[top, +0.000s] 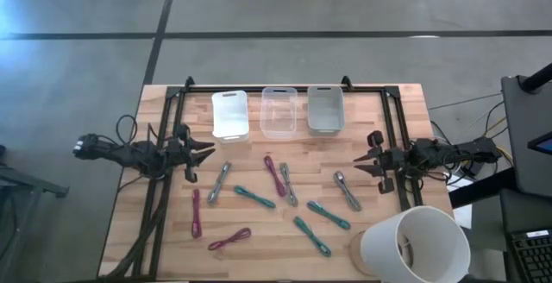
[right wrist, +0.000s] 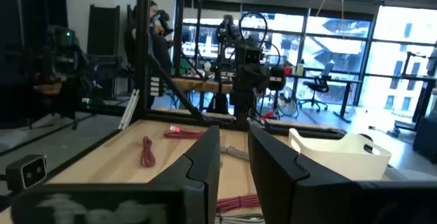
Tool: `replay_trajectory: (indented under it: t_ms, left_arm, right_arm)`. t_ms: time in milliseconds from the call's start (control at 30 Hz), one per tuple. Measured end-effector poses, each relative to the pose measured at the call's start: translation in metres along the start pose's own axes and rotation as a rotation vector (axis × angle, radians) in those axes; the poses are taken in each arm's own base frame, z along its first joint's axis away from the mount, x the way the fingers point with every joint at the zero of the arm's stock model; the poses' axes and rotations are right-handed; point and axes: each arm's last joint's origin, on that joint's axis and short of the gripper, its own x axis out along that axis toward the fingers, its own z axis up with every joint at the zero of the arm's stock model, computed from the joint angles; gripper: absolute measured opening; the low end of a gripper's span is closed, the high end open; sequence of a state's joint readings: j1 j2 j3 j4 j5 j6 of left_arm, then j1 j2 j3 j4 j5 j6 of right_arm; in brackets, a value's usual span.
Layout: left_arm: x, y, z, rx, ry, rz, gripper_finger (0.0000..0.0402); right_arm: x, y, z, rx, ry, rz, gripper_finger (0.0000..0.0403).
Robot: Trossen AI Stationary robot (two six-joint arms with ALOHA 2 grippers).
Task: Pick & Place USB Port
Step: Put the left gray charger cable into the white bin
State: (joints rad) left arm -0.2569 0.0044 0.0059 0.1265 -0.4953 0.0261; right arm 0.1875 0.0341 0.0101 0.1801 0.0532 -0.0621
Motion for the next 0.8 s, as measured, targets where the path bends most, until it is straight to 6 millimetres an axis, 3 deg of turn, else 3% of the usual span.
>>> replay_trajectory:
  t_ms: [100,200,333,600,800]
  left_arm:
    - [0.000,0.000,0.001,0.000,-0.007,0.007,0.0090]
    - [0.000,0.001,0.001,-0.071,-0.010,0.029,0.0093]
    - [0.000,0.001,0.004,-0.088,0.027,0.030,0.0119]
    - [0.004,0.000,0.032,-0.062,0.044,0.034,0.0198]
    - [0.011,-0.003,0.047,-0.079,0.142,0.057,0.0212]
  right_arm:
    - [0.000,-0.001,0.002,-0.030,-0.021,-0.020,0.0081]
    - [0.000,-0.004,0.006,0.059,-0.065,-0.120,0.0086]
    - [0.000,-0.008,0.009,0.067,-0.083,-0.247,0.0099]
    - [0.007,-0.007,0.020,0.011,-0.164,-0.238,0.0139]
    - [0.022,-0.008,0.037,0.007,-0.095,-0.235,0.0168]
